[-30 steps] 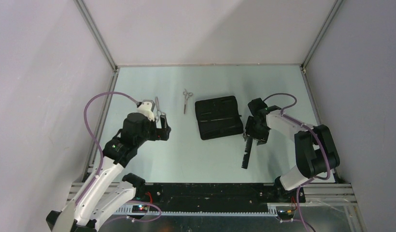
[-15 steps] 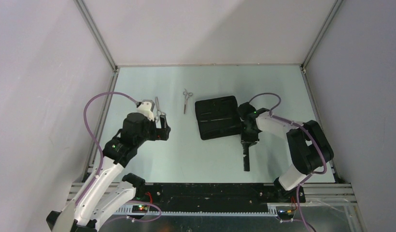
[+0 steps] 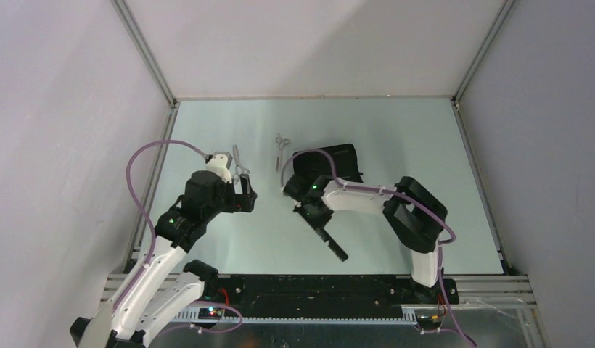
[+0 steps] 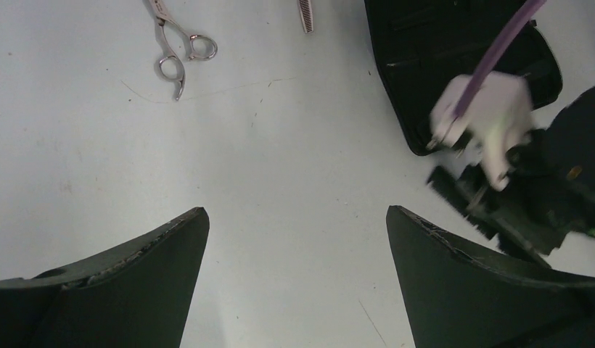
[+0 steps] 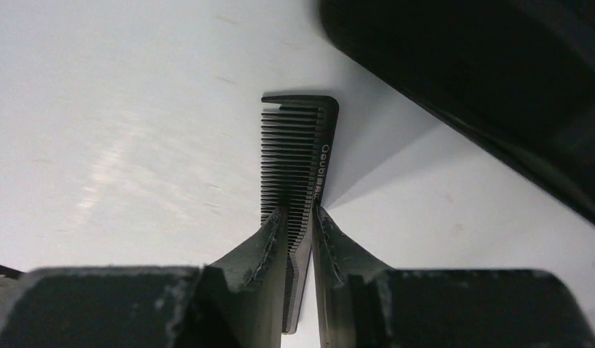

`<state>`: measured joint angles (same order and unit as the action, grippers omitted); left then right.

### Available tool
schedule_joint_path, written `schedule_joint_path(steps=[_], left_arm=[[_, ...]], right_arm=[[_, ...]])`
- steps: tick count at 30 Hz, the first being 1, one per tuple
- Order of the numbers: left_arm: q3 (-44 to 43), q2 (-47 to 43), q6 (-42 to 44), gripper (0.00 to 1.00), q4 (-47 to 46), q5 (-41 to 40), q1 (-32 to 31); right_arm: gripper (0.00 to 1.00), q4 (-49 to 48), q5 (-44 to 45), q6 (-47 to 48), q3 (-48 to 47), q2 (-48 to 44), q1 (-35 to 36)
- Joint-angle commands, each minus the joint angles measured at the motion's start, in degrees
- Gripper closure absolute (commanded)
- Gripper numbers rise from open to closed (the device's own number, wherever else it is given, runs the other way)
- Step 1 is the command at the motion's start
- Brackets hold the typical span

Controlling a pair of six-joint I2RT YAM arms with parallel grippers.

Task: Sort the hair-cutting tools
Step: Adjust the comb at the center of the board, then pick up the comb at the center of the board.

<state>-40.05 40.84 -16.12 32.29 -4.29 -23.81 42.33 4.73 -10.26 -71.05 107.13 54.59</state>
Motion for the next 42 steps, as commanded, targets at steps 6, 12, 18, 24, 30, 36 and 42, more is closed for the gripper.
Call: schedule_joint_path(steps=[6,12,18,24,30,36,42], left_arm=[[2.9,-5.0,-5.8,0.0,-1.8,-0.3,0.4],[8.8,-5.5,-14.1,0.01,-6.4,4.6,0.4],[6.1,4.9,-16.7,0.06,-5.7,7.9,-3.0],[0.4,17.7,-17.5,0.2,-5.9,6.7,-13.1],[-3.6,29.2,-18.9,0.48,-7.2,7.7,-18.4],[-6.9,37.0,-18.7,0.66,-6.3,8.9,-20.0],[-7.9,40.8,-19.3,0.77,-6.0,10.2,-21.2]], right_arm=[[0.7,1.9,1.7,6.9,-9.8,0.5,7.4],[0.6,2.1,2.6,-1.0,-2.9,-11.6,5.7],[0.45,-1.3,3.1,-9.0,10.1,-25.7,2.4],[0.43,-7.0,4.5,-15.6,19.4,-37.4,-0.8],[0.32,-14.2,1.8,-22.0,27.7,-48.2,-5.1],[0.3,-13.3,-2.2,-25.5,31.1,-51.8,-8.8],[0.31,-10.3,-4.0,-28.8,31.6,-50.3,-9.8]])
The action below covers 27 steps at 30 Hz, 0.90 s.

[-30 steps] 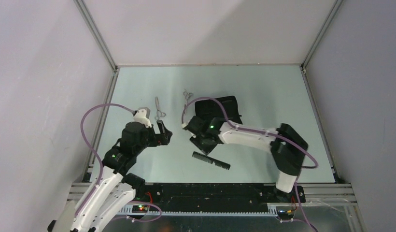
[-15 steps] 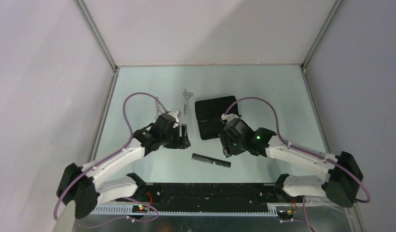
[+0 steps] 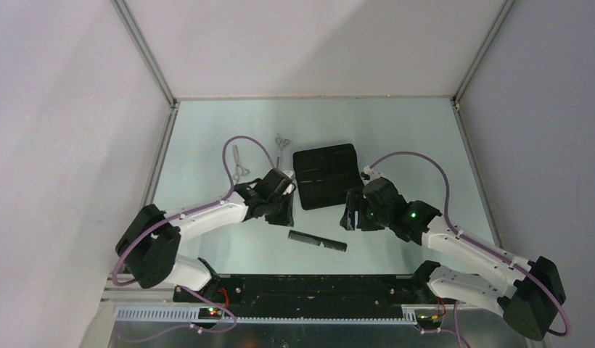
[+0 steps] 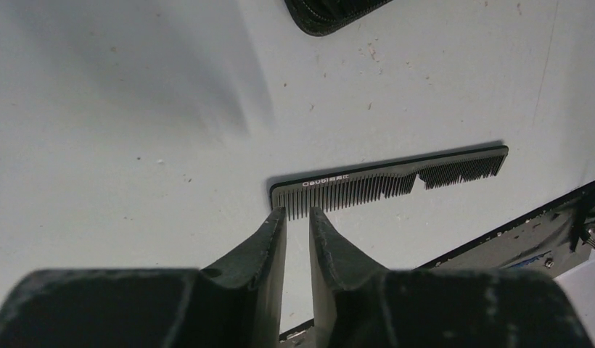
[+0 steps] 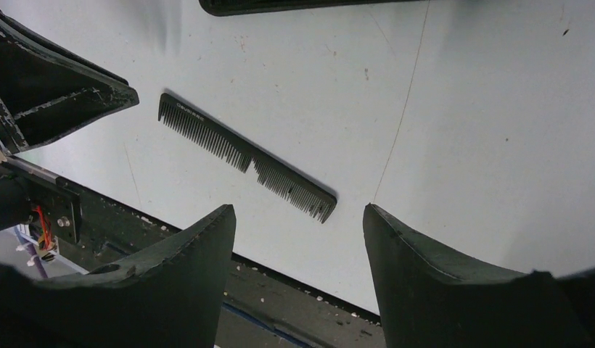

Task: Sort the hair-cutting tools
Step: Pick up the comb at the center of the board.

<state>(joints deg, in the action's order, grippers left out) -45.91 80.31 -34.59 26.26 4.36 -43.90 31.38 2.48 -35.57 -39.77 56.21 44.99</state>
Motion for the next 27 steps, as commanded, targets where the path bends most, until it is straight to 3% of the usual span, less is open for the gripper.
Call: schedule_joint_path(steps=[1,5,18,27], left_arm=[[-2.1,2.0,-0.9,0.77,0.3,1.5,-1.4],[-2.2,3.9,-0.8,0.84,1.5,1.3,-1.5],[-2.2,9.0,-0.3,0.92,3.3,0.3,-1.6],[-2.3,11.2,-0.6,0.96,3.6,0.4,-1.6]], right_arm=[[0.31,0.7,-1.8,-3.9,0.5,1.1,-0.1],[0.31,0.6,-4.1,-5.9,0.5,2.6,0.1],[0.31,2.7,-5.6,-10.1,0.5,8.3,1.4],[0.31,8.8,-0.2,-12.5,-3.6,14.3,4.6]])
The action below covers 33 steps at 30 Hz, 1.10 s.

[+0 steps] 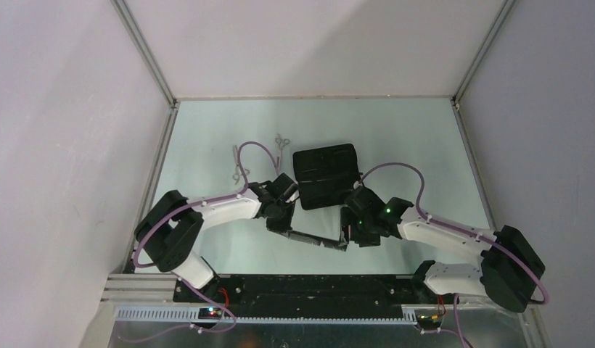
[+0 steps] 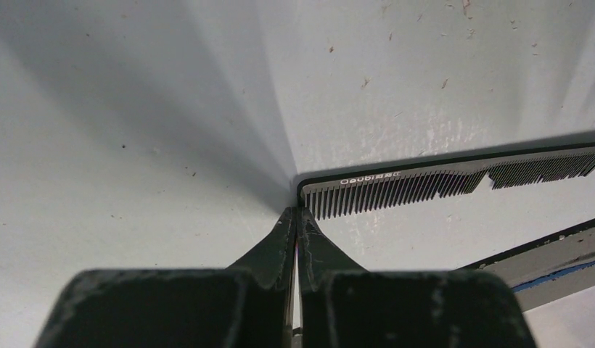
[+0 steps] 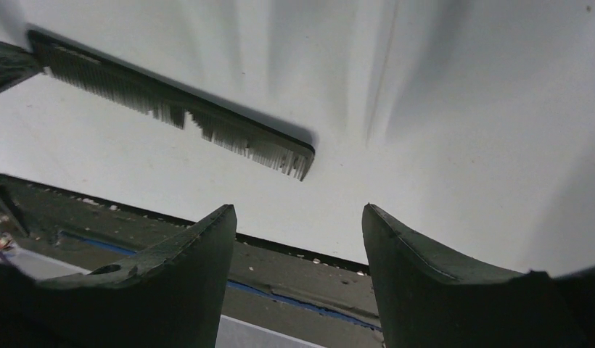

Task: Sort the hair-cutting tools
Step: Pick up the comb at the center of the board.

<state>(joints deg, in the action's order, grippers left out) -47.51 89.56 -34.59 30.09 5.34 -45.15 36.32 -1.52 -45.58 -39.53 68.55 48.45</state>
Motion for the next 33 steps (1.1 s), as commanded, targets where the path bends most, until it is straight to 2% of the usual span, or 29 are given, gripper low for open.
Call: schedule_joint_path(steps=[1,9,14,17,22,25,28,33], left_arm=[[-0.5,2.1,-0.7,0.97,-0.4,-0.5,-0.3],[0.0,2.8,-0.8,1.0,-1.0,0.8,-0.2],[0.3,2.9,-0.9,1.0,-1.6,1.4,-0.2],[0.3,2.8,-0.6,1.0,-1.8,1.7,-0.2],[0.6,2.7,-0.3,1.0,-1.9,2.0,0.0],[0.7,2.7,-0.3,1.0,-2.2,2.2,0.3],[0.8,2.9,-0.4,1.0,-2.3,2.4,0.4],[0.8,2.8,-0.4,1.0,-2.2,2.4,0.5]], right_arm=[[0.31,5.2,4.5,-4.5,-4.2,2.2,1.2],[0.3,10.6,8.9,-17.9,-7.3,5.0,1.6],[0.3,14.1,12.1,-19.9,-11.0,6.2,1.9],[0.31,9.4,7.8,-10.9,-11.7,7.7,1.4],[0.32,7.4,8.2,17.3,-14.4,7.5,2.4],[0.32,7.4,9.6,28.7,-14.8,6.0,3.7],[0.31,6.4,4.9,41.7,-14.4,5.0,4.0],[0.3,3.5,-5.3,55.0,-12.5,3.6,3.9]])
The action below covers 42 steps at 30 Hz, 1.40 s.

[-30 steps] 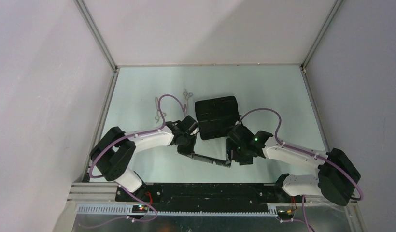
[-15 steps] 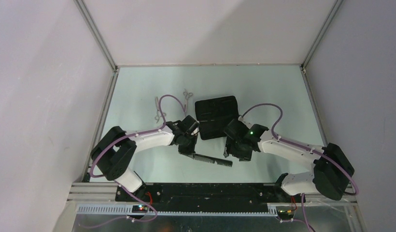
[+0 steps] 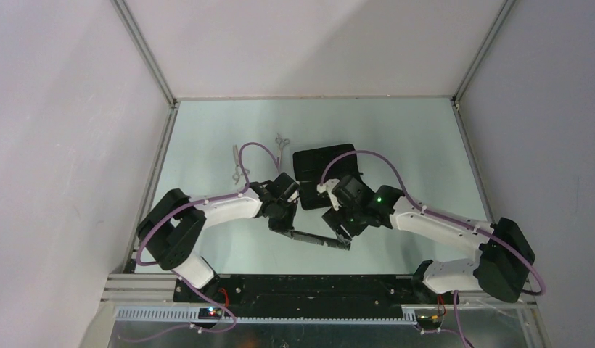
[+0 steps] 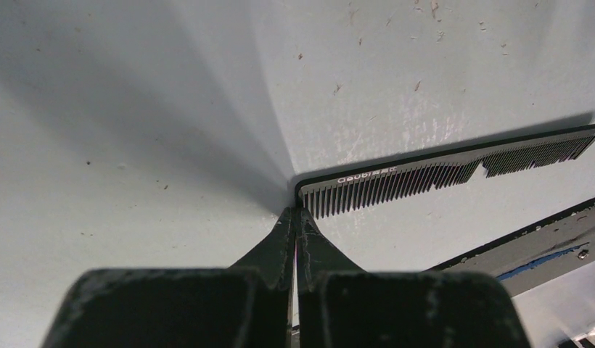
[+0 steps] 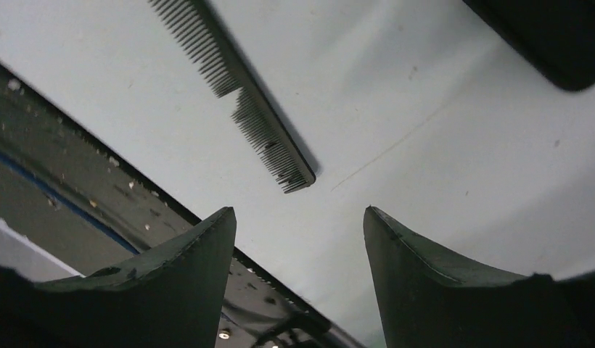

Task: Sort the hair-cutting tools
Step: Pick up the comb at the center of the board.

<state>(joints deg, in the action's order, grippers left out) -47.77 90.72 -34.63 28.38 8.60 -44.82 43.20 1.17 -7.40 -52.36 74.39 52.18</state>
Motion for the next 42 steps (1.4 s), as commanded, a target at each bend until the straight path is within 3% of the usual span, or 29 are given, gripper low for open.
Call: schedule_joint_path(steps=[1,4,14,29,42], left_arm=[[1.0,1.6,-0.4,1.0,-0.5,-0.9,0.1],[1.0,1.6,-0.3,1.0,-0.4,-0.8,0.3],[0.7,1.9,-0.3,1.0,-0.1,-0.8,0.4],[0.3,2.4,0.0,1.0,0.6,-0.8,0.5],[0.0,2.5,0.1,1.0,1.1,-1.1,0.5]], right_arm=[[0.3,-4.2,-8.9,20.0,0.6,-2.3,-0.1],[0.31,-4.4,-14.3,26.6,1.3,-1.4,-0.9],[0.37,-3.4,-17.1,36.3,3.4,7.3,-1.2],[0.42,-9.6,-12.3,38.6,5.3,16.6,0.4],[0.43,-4.8,-6.8,38.2,5.8,18.4,5.8]])
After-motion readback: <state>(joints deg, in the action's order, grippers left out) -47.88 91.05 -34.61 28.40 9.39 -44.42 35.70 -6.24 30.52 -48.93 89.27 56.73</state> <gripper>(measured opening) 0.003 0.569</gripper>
